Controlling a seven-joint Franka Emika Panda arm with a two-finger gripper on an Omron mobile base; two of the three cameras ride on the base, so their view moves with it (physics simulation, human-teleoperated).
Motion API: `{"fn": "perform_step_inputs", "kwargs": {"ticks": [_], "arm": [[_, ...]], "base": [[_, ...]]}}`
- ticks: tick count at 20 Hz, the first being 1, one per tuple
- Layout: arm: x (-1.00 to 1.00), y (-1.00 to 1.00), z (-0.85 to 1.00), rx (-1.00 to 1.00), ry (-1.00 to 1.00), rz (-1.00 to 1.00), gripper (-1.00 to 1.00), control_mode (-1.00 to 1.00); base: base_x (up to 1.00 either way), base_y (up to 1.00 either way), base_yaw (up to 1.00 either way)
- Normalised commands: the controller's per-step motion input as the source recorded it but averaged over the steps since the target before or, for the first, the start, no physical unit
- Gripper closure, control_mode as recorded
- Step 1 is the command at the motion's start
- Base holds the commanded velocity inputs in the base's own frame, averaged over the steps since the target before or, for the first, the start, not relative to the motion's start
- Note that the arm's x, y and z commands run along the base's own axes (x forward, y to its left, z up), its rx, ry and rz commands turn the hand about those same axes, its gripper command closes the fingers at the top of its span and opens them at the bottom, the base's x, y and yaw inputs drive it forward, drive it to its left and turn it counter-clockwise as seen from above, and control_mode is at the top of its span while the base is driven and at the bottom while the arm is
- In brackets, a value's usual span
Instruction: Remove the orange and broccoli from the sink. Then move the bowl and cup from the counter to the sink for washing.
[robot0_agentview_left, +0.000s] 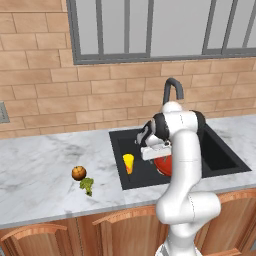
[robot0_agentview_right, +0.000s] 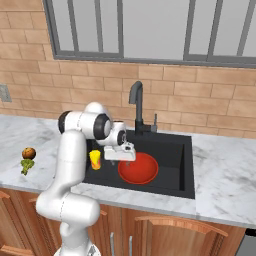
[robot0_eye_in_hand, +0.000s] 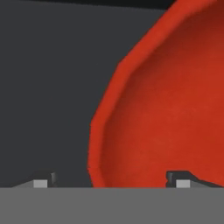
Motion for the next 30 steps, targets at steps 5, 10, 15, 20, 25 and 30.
{"fn": "perform_step_inputs", "kwargs": {"ticks": [5,10,15,20,25,30], "arm": [[-0.19,0.01,0.38,0.00,0.00,-0.06,-1.00,-1.00],[-0.20,0.04,0.42,0.00,-0.03,-0.04,-1.00,-1.00],[-0.26,0.05,0.42,0.02,-0.13,0.00,-1.00,-1.00],[-0.21,0.15,0.43,0.02,-0.12,0.00,-1.00,-1.00],[-0.27,0.06,0.47,0.04,-0.13,0.00,-1.00,-1.00],[-0.31,0.03,0.45,0.05,-0.17,0.00,-1.00,-1.00]], "base": [[0.00,0.00,0.00],[0.00,0.00,0.00],[0.00,0.00,0.00],[0.00,0.00,0.00],[0.00,0.00,0.00],[0.00,0.00,0.00]]}}
